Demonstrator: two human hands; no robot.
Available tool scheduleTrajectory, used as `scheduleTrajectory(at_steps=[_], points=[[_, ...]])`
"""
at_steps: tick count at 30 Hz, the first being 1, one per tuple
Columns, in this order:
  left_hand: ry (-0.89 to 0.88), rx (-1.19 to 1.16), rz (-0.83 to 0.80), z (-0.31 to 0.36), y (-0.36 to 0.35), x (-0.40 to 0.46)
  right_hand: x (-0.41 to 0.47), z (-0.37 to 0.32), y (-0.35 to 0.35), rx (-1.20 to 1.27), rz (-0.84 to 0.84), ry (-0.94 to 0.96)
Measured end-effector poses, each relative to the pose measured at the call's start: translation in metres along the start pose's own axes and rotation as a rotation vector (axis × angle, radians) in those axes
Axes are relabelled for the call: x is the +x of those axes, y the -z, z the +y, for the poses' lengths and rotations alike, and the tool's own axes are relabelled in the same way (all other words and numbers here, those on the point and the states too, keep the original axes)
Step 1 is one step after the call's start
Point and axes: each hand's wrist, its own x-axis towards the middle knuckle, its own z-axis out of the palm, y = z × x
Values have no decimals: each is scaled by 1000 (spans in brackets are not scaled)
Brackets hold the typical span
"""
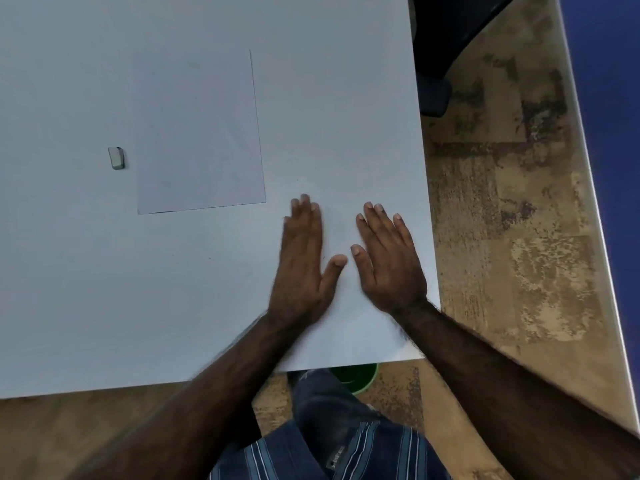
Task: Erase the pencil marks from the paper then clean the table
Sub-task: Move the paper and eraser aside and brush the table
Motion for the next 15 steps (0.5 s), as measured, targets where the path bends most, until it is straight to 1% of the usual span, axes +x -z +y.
scheduleTrajectory(at_steps=[2,4,10,15], points=[[87,-18,52,-10,7,-14,1,-1,0,-1,0,-14],[119,-16,44,-14,5,-24,0,-1,-1,-7,-6,-20],[33,-95,-11,9,-21,-4,1,-2,1,-25,-17,1],[14,-288,-56,22,-27,17,0,1,-1,-39,-42,2]])
